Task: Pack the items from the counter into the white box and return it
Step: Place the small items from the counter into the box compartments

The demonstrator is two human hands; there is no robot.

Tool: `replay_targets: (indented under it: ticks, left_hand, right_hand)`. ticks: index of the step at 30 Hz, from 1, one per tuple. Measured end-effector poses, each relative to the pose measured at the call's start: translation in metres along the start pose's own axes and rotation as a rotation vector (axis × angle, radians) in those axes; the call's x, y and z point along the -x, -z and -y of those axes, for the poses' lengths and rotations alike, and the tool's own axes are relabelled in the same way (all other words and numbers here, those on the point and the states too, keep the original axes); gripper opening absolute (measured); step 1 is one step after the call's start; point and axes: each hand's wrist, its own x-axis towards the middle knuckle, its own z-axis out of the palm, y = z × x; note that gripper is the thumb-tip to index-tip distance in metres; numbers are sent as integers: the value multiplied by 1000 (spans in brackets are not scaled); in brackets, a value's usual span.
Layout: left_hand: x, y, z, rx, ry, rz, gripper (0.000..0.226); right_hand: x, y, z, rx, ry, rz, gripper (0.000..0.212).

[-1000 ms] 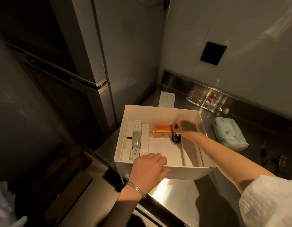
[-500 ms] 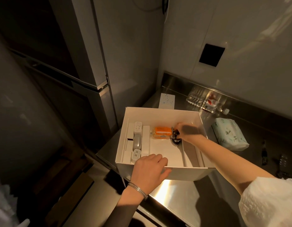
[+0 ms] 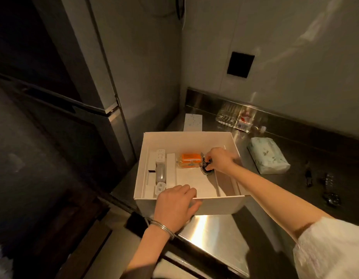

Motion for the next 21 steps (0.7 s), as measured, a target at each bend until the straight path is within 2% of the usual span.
replay_targets:
  ticks: [3, 6, 9, 12, 14, 21]
  left_hand:
    - [0, -1, 1, -21, -25, 1, 27]
    - [3, -5, 3, -8, -37, -3, 30]
    - [2, -5, 3, 19, -52, -7, 33]
    - [1, -3, 3, 35, -68, -7, 35]
    - [0, -2, 2, 35, -67, -6, 36]
    - [1, 0, 2, 24, -89, 14, 39]
  right_hand:
    - [41, 28, -10, -138, 109, -152, 27]
    - [100, 49, -28, -145, 172, -295, 27]
    - [146, 48, -80, -248, -6, -392, 23]
    - [172, 20, -145, -294, -359, -309, 17]
    - [183, -6, -171, -304, -494, -191, 14]
    - [186, -59, -193, -223, -574, -67, 22]
